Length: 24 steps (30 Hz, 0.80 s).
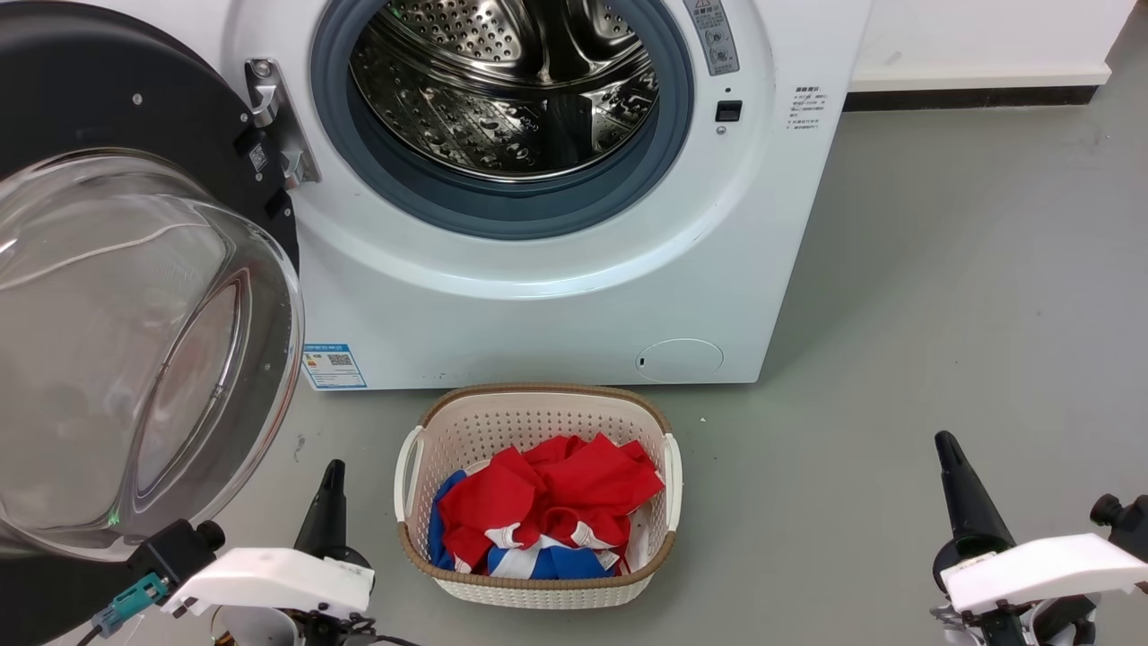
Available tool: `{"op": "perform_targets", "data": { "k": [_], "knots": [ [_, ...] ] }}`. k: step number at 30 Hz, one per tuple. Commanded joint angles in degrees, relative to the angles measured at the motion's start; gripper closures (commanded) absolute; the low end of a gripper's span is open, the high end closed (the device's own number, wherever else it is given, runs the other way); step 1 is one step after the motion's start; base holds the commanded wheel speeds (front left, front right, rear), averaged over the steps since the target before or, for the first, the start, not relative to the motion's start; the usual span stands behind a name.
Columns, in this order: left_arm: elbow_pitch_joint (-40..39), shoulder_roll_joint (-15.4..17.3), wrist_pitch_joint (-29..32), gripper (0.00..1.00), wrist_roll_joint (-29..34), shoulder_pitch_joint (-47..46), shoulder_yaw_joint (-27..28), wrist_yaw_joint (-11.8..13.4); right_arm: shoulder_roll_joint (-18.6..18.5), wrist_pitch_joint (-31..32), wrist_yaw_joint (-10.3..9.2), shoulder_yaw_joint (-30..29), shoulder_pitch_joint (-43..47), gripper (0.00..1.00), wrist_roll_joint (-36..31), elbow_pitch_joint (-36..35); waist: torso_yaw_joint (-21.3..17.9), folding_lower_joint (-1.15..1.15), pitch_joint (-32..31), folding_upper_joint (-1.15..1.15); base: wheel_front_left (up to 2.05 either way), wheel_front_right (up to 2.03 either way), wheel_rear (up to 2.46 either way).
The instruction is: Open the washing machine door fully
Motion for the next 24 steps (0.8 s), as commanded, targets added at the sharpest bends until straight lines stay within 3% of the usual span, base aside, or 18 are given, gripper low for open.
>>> {"op": "perform_targets", "data": {
  "k": [1, 24],
  "knots": [
    [-0.75, 0.16, 0.37, 1.00, -1.32, -1.66, 0.54, -0.32, -0.42, 0.06, 0.01, -0.17, -1.58, 1.00, 1.66, -0.27, 0.02, 0.00, -0.02, 0.00, 0.00, 0.00, 0.00],
    [-1.06, -0.92, 4.03, 1.00, -14.84, -1.92, 3.05, -1.84, -0.47, 2.01, 0.01, -0.86, -3.07, 1.00, 17.12, 1.96, 0.46, 0.00, -0.45, 0.00, 0.00, 0.00, 0.00]
  ]
}}
